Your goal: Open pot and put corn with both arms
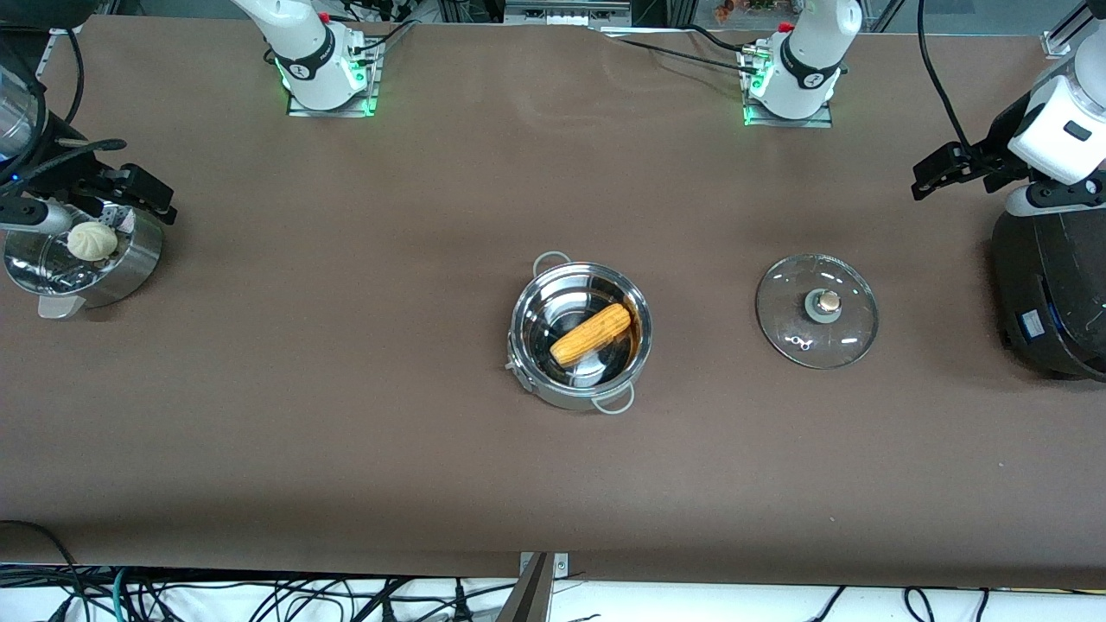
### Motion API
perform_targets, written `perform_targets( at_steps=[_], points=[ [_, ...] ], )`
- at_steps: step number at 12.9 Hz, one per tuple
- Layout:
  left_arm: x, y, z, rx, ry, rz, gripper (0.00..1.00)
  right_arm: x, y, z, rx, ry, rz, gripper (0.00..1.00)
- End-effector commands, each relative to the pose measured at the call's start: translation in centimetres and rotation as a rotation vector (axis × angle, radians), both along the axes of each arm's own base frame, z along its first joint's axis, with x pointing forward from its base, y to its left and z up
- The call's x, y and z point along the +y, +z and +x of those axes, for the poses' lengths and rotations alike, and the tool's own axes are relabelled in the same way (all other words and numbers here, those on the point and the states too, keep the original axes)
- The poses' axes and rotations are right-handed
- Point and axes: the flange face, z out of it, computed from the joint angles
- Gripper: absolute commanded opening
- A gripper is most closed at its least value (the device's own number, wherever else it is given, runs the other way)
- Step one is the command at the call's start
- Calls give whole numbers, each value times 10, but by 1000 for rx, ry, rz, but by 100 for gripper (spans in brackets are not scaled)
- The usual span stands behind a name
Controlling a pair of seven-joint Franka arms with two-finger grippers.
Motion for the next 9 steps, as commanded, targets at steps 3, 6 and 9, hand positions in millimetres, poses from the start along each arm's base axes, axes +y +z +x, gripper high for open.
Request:
perform_targets(
  at_steps=[3, 6, 9],
  points=[
    [1, 6, 4, 11, 6, 5, 100, -13, -5, -3, 27, -6, 8, 100],
    [1, 6, 4, 11, 8, 6, 100, -15, -4, -3, 25, -7, 10, 100],
    [2, 5, 4, 14, 8, 6, 100, -15, -3, 1, 24, -7, 10, 100]
  ],
)
